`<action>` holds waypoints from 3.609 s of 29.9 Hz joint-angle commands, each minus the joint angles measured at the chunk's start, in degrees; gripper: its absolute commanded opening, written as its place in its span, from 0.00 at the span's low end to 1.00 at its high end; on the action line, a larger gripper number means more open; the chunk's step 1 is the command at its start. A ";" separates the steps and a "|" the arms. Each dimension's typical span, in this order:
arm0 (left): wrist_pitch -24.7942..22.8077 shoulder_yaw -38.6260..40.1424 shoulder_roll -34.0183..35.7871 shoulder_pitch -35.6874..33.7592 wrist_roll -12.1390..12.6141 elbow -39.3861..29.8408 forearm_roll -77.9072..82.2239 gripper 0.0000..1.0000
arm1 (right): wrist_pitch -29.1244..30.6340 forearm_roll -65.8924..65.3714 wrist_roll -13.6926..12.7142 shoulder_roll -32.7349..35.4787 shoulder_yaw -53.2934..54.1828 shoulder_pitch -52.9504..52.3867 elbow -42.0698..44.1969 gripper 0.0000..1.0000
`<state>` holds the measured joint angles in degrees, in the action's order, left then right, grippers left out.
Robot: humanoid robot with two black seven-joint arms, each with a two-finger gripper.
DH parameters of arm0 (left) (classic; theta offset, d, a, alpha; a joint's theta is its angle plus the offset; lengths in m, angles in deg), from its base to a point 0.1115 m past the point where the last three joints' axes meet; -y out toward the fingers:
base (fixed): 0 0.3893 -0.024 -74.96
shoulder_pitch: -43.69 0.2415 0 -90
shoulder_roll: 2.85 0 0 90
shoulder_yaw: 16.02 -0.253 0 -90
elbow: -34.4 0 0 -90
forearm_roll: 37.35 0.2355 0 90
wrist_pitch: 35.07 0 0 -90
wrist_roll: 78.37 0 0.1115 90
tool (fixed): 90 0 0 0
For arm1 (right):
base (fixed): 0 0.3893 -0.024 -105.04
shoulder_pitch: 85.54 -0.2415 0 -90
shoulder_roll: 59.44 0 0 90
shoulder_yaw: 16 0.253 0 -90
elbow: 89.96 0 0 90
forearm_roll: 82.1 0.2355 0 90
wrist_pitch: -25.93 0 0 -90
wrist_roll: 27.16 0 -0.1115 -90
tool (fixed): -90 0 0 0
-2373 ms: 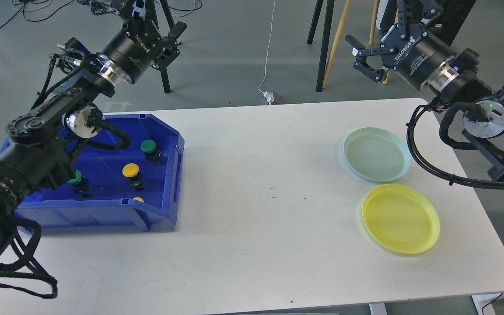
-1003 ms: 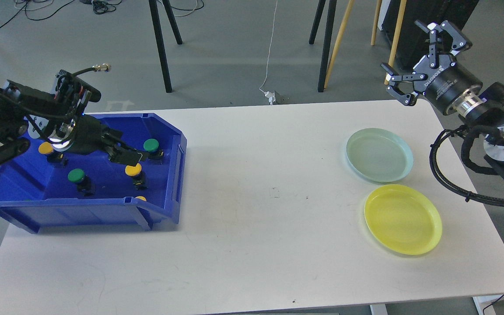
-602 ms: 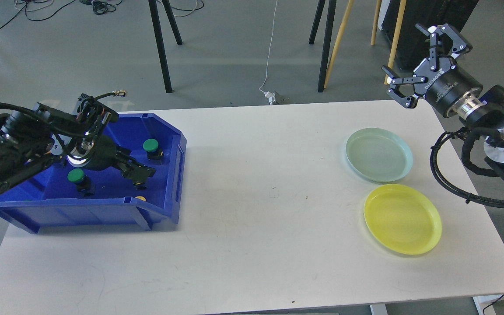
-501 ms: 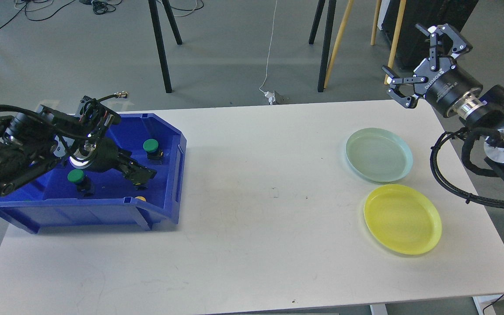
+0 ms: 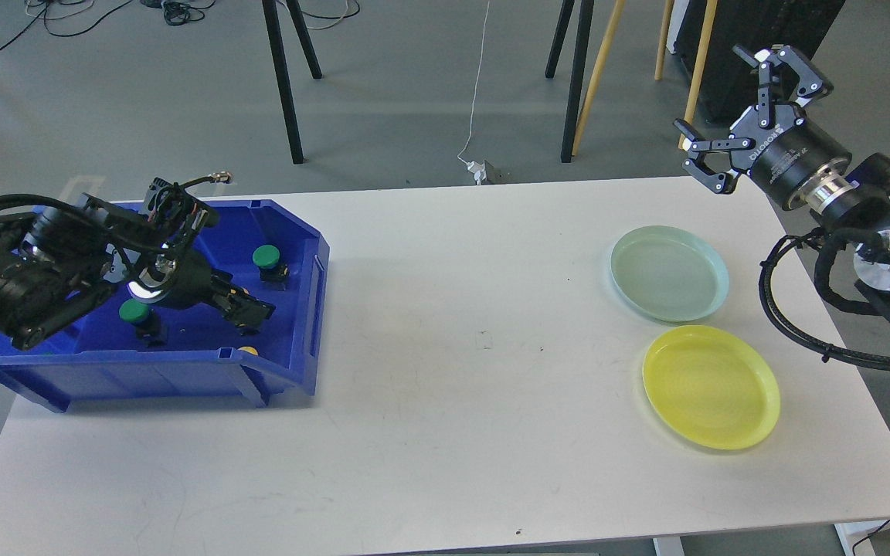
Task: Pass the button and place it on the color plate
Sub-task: 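Lower the left gripper into the bin and grasp a yellow button, then lift the yellow button and extend the left gripper toward the right gripper, then grasp the yellow button with the right gripper and release the left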
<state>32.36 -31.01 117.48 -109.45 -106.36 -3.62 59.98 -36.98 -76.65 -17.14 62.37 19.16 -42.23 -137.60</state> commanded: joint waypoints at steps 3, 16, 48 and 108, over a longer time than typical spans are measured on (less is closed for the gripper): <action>0.16 -0.04 -0.80 0.21 -0.01 1.63 0.05 0.69 | 0.07 0.00 0.00 0.00 -0.01 0.20 0.00 1.00; 2.79 -1.62 -1.33 0.21 -0.01 2.43 5.50 0.06 | 0.07 0.00 0.09 0.18 0.08 1.51 -0.08 1.00; 3.75 25.53 -0.33 -0.15 -0.01 -26.06 -40.11 0.05 | -3.98 -16.50 1.75 18.11 -2.46 9.51 -32.51 1.00; 4.73 33.61 -13.10 7.41 -0.01 -15.41 -45.56 0.39 | -8.20 -14.50 6.77 0.53 -10.47 1.51 -25.66 0.00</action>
<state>37.23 0.49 104.31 -102.42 -106.44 -19.01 14.91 -45.18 -91.19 -10.41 62.55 8.67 -41.21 -162.96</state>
